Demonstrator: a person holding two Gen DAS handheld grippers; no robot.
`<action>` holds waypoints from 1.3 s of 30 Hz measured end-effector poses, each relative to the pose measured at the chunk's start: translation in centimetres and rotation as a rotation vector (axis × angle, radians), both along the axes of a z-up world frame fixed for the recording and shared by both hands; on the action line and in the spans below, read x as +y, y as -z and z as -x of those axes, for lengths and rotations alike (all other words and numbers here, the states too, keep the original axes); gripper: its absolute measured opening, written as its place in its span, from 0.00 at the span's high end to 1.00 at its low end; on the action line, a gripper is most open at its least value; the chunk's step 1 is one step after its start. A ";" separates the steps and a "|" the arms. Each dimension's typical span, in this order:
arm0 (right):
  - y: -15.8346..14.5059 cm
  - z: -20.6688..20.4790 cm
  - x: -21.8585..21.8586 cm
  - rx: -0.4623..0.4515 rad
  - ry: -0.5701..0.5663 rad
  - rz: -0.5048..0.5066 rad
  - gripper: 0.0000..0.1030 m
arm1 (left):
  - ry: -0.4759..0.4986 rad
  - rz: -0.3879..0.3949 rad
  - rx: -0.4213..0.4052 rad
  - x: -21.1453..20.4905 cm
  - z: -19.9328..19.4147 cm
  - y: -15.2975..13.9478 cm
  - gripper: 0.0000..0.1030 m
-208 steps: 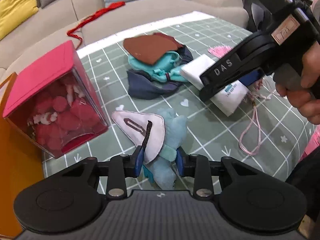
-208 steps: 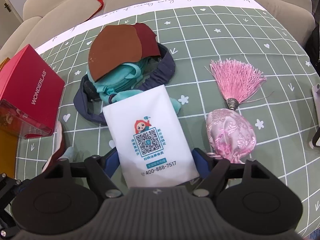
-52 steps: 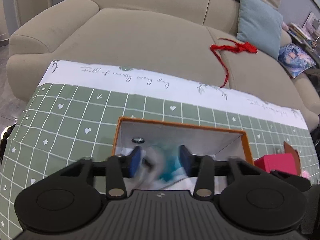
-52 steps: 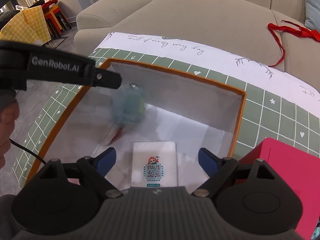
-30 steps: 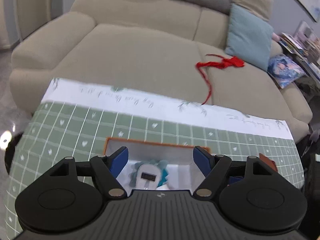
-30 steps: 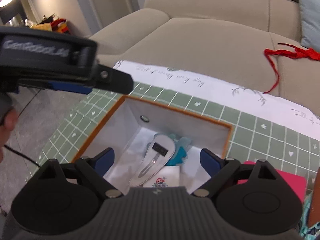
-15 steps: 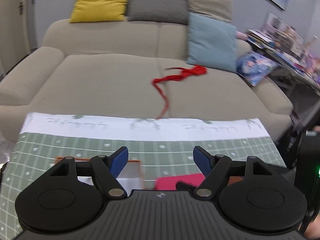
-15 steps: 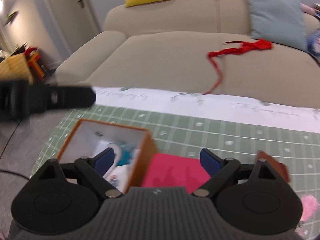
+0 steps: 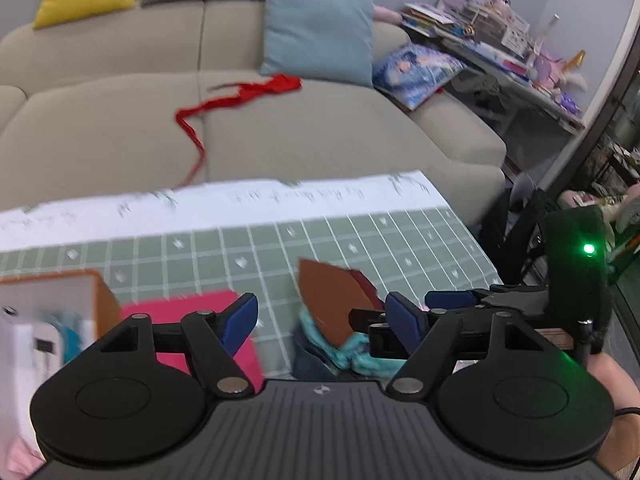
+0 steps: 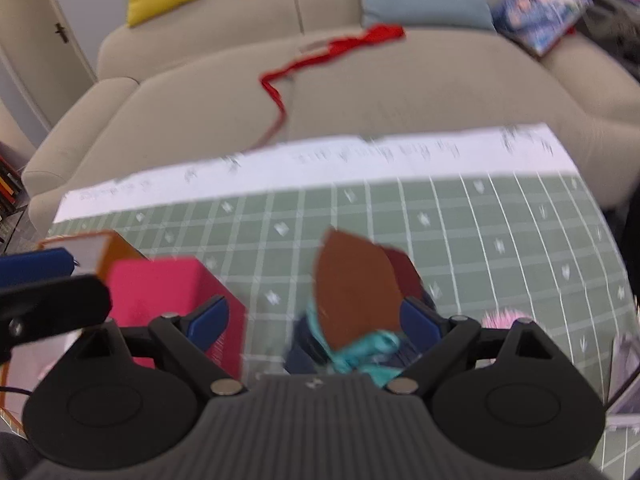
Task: Organize soft objects
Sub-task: 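Withdraw both tools from the white box back over the mat, then move the right tool to the pink tasseled pouch and close on it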
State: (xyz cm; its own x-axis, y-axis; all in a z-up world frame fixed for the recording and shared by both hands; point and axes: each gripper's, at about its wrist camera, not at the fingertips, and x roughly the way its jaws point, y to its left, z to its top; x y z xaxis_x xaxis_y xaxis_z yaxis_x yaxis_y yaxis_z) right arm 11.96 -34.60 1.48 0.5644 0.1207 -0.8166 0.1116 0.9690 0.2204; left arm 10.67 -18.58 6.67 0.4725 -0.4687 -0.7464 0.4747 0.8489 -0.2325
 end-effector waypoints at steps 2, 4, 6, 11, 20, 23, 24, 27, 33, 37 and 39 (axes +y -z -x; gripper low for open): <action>1.7 0.4 -0.9 0.037 0.011 -0.003 0.12 | 0.001 -0.009 0.034 -0.7 0.1 1.2 0.19; 2.9 1.1 -1.5 0.064 0.016 -0.004 0.12 | 0.001 -0.008 0.072 -1.2 0.1 2.3 0.19; 3.9 1.4 -1.9 0.082 0.019 -0.012 0.12 | -0.006 -0.015 0.092 -1.6 0.2 3.2 0.19; 6.5 1.2 -2.3 0.127 -0.006 -0.033 0.12 | -0.032 -0.037 0.123 -1.7 0.4 4.9 0.19; 10.0 1.6 -2.6 0.191 -0.093 0.021 0.12 | -0.027 -0.084 0.125 -2.5 2.6 7.0 0.19; 10.8 2.1 -3.4 0.200 -0.095 0.040 0.12 | -0.022 -0.071 0.136 -2.4 3.8 7.6 0.19; 10.9 2.3 -3.9 0.199 -0.090 0.037 0.12 | -0.021 -0.068 0.144 -2.5 4.1 7.8 0.19; 11.4 2.6 -5.5 0.202 -0.050 0.043 0.13 | -0.009 -0.070 0.161 -2.7 5.3 8.7 0.19; 13.0 3.2 -7.8 0.234 -0.021 0.066 0.21 | 0.022 -0.085 0.190 -3.2 6.8 10.5 0.19; 14.3 3.6 -9.0 0.286 0.010 0.089 0.21 | 0.010 -0.087 0.216 -2.8 7.1 11.4 0.19; 14.4 3.9 -9.2 0.295 0.011 0.100 0.21 | 0.004 -0.087 0.229 -2.6 7.2 11.8 0.19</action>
State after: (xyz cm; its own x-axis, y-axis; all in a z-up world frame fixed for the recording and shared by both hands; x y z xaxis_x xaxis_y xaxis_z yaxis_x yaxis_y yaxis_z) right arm 8.02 -43.79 -12.92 0.3025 0.0262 -0.9528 0.1675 0.9826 0.0802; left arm 3.46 -21.20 -5.09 0.2847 -0.3998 -0.8713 0.4213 0.8686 -0.2609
